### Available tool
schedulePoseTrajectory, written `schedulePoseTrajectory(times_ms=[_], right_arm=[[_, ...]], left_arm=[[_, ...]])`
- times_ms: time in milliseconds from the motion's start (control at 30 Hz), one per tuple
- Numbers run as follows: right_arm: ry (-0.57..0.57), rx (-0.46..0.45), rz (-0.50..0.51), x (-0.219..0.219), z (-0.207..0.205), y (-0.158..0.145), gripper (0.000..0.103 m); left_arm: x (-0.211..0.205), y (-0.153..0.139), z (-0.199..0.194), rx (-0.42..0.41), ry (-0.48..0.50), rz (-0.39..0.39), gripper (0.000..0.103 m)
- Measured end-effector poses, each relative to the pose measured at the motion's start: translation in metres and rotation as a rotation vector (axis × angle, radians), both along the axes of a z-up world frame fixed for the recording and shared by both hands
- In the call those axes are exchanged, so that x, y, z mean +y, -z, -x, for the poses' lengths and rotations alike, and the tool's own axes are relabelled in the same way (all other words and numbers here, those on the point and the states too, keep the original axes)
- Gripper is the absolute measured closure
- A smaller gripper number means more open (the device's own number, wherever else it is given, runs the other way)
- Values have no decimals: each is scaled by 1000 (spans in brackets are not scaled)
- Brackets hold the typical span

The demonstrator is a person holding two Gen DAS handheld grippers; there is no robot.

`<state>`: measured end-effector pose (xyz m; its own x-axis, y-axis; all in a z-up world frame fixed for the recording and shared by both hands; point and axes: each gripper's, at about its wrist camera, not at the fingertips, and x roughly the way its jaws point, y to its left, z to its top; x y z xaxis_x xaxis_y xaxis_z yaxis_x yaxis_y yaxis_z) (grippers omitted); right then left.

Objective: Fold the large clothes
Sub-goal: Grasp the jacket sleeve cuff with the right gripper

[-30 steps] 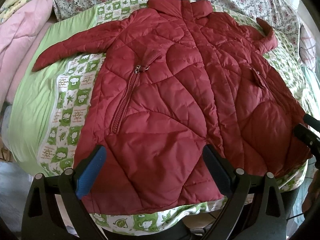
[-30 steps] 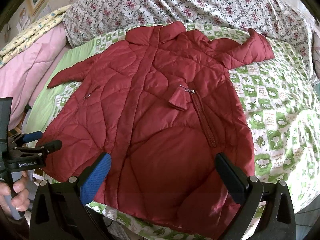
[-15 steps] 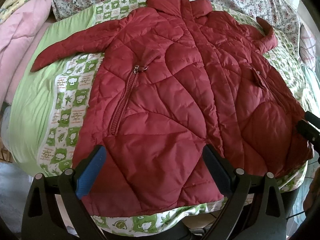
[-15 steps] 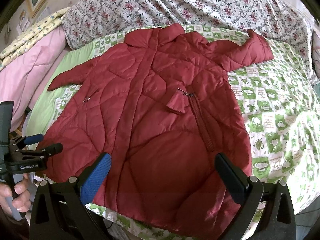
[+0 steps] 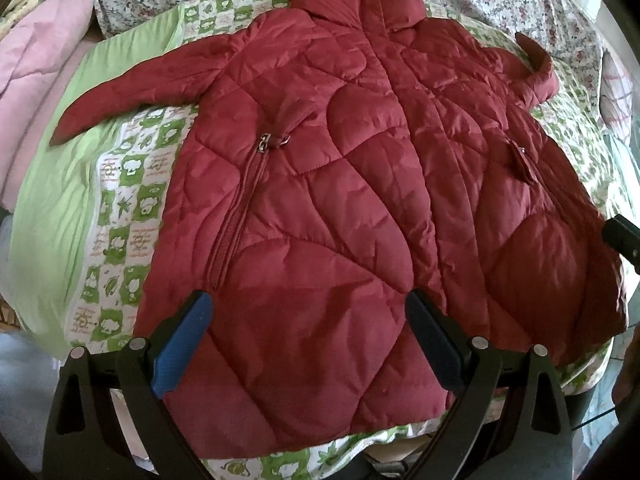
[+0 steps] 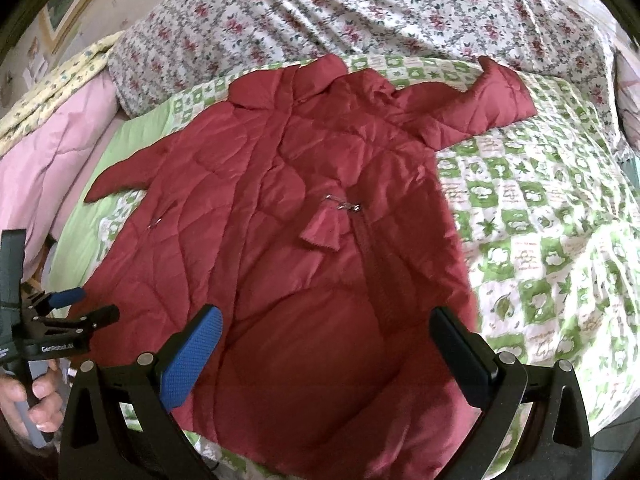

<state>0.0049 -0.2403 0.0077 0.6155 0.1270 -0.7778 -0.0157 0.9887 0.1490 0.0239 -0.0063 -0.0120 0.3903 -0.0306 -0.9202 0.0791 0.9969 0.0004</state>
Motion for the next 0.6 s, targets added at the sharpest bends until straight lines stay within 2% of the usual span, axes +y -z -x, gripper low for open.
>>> schedulePoseTrajectory(times_ms=[133, 267, 500, 600], right_arm=[[34, -12, -23, -17, -12, -2, 0], [75, -25, -2, -38, -30, -9, 0], [166, -40, -10, -89, -79, -18, 0], [196, -42, -21, -110, -105, -19, 0]], left_arm=[[1, 1, -13, 2, -9, -15, 5], [2, 3, -30, 4, -18, -35, 5], [8, 2, -58, -17, -41, 25, 5], [10, 4, -68, -11, -53, 14, 5]])
